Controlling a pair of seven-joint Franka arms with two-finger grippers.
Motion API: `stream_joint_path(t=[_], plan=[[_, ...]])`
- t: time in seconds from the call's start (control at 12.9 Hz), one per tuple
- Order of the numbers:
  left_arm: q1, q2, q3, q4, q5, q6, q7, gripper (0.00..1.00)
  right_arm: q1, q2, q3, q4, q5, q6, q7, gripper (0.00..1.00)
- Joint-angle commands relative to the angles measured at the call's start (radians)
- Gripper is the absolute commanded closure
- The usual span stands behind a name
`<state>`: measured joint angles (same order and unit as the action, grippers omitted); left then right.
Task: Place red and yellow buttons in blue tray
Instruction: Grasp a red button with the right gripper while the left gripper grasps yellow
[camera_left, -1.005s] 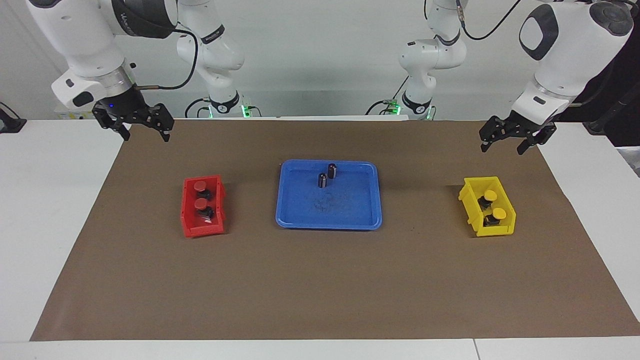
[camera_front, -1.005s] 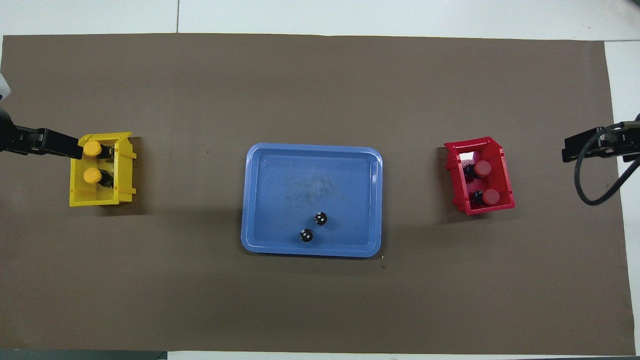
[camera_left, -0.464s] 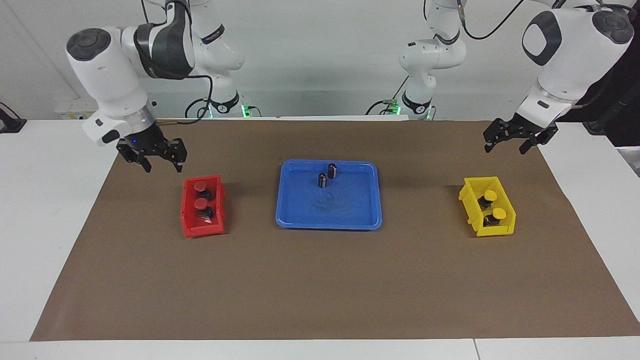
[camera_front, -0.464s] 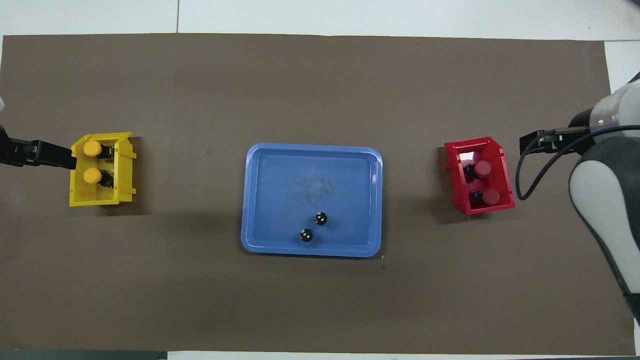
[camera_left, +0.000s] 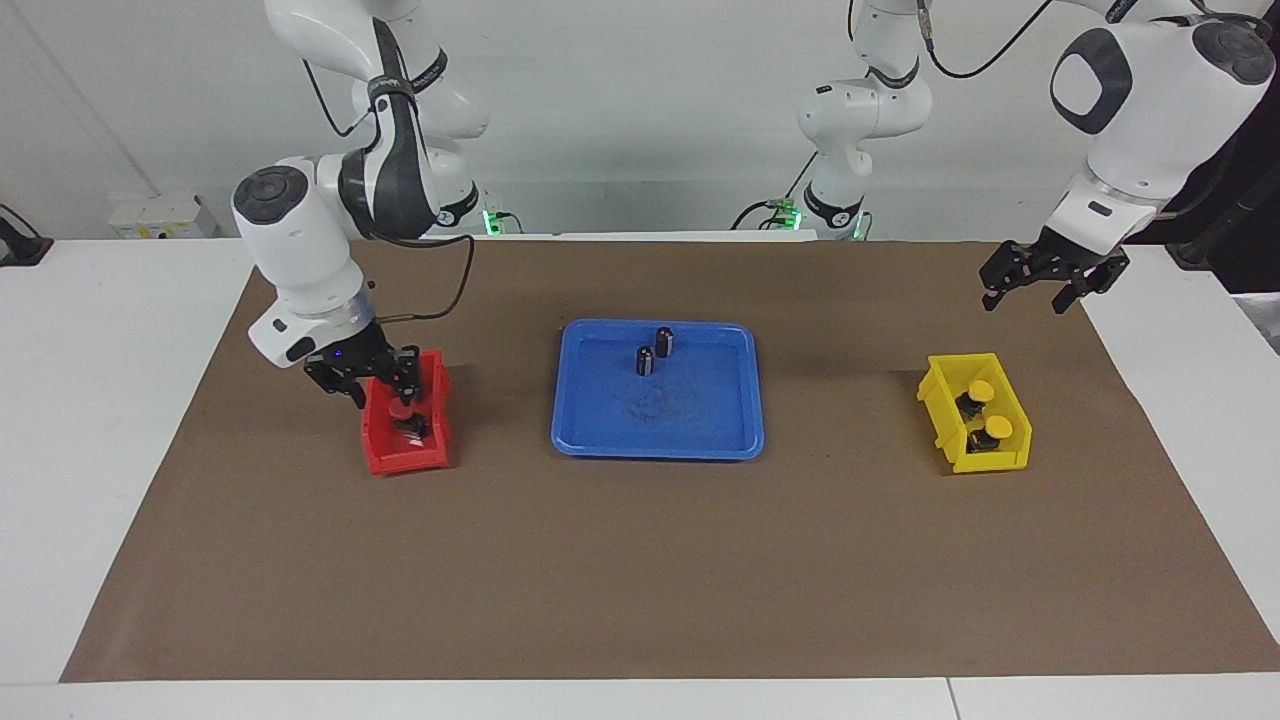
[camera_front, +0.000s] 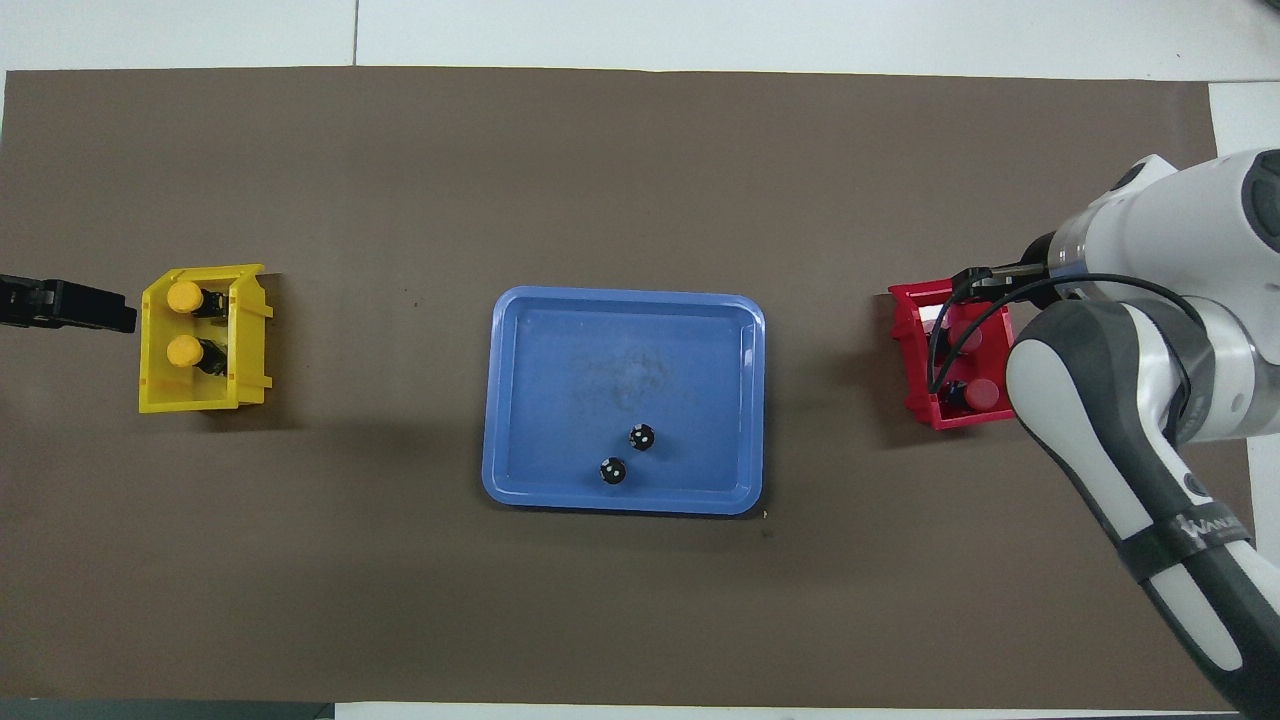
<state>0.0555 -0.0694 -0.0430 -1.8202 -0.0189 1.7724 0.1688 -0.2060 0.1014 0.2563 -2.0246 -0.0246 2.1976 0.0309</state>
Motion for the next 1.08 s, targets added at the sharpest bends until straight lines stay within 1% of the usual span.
stream_joint_path(t=[0.0, 0.15, 0.31, 0.46, 0.7, 1.0], plan=[[0.017, -0.038, -0.003, -0.076, 0.000, 0.064, 0.028, 0.00, -0.016, -0.028, 0.001, -0.086, 0.012, 0.063, -0.003, 0.37], [0.017, -0.037, -0.003, -0.119, 0.000, 0.128, 0.028, 0.00, -0.016, -0.035, 0.001, -0.115, 0.012, 0.079, -0.002, 0.38], [0.020, -0.027, -0.003, -0.123, 0.000, 0.143, 0.026, 0.00, -0.018, -0.051, 0.001, -0.157, 0.014, 0.118, -0.003, 0.38], [0.020, -0.012, -0.005, -0.165, 0.000, 0.208, 0.023, 0.00, -0.016, -0.052, 0.003, -0.171, 0.014, 0.134, -0.003, 0.38], [0.020, 0.034, -0.003, -0.205, 0.000, 0.304, 0.021, 0.00, -0.015, -0.060, 0.001, -0.186, 0.012, 0.148, -0.003, 0.38], [0.021, 0.104, -0.003, -0.208, 0.000, 0.398, 0.026, 0.00, -0.015, -0.054, 0.001, -0.203, 0.012, 0.166, -0.005, 0.40]])
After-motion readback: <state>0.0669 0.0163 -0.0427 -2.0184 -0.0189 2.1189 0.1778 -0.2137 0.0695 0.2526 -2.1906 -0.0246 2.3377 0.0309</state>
